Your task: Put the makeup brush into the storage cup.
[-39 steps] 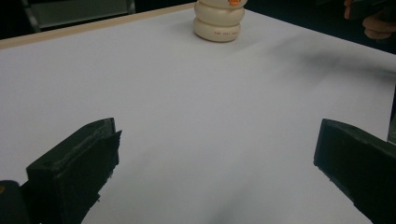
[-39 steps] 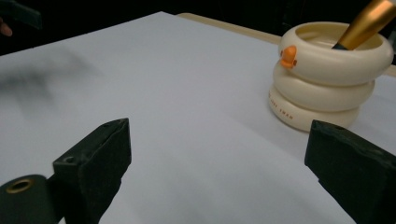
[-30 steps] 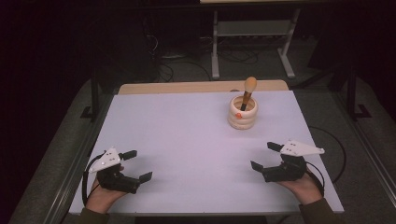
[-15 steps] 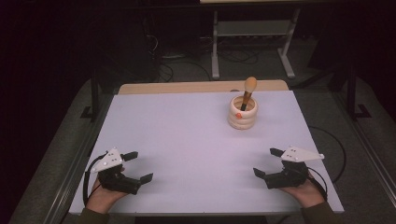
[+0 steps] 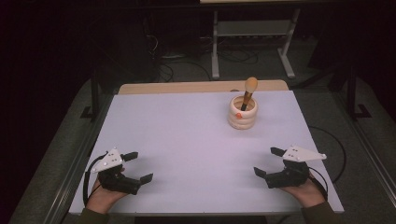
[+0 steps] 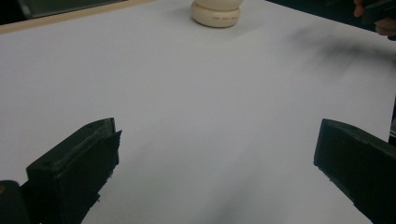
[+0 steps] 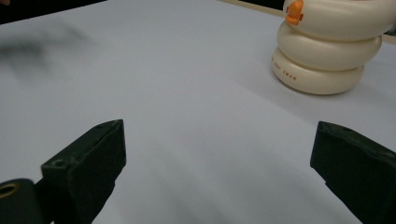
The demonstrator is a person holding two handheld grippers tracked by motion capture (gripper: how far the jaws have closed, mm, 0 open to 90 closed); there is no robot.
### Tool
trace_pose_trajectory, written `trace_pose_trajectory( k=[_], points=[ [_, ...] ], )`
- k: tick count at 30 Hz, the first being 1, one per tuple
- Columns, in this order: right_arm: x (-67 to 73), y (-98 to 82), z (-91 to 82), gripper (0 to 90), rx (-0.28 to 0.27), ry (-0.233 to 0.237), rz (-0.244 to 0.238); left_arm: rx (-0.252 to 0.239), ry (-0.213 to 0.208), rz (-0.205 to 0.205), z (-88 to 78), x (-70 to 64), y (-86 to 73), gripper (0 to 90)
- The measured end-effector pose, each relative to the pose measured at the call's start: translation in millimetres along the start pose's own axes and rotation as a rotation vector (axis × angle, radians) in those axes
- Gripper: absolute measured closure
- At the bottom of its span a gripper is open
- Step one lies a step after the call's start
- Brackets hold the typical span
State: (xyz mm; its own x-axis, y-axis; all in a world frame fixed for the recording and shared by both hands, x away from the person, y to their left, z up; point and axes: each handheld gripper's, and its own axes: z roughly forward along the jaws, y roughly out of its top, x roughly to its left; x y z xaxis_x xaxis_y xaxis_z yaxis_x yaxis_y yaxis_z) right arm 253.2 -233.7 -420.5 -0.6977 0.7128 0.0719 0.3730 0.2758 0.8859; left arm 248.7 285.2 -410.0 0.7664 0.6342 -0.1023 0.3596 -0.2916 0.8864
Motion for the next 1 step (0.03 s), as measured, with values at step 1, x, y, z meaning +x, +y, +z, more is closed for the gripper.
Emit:
trace_pose_trajectory(
  k=[1],
  points=[
    [0.2, 0.2, 0.0, 2.6, -0.004, 0.002, 0.003, 0.001, 0.0, 0.0, 0.0, 0.0, 0.0, 0.0]
  ],
)
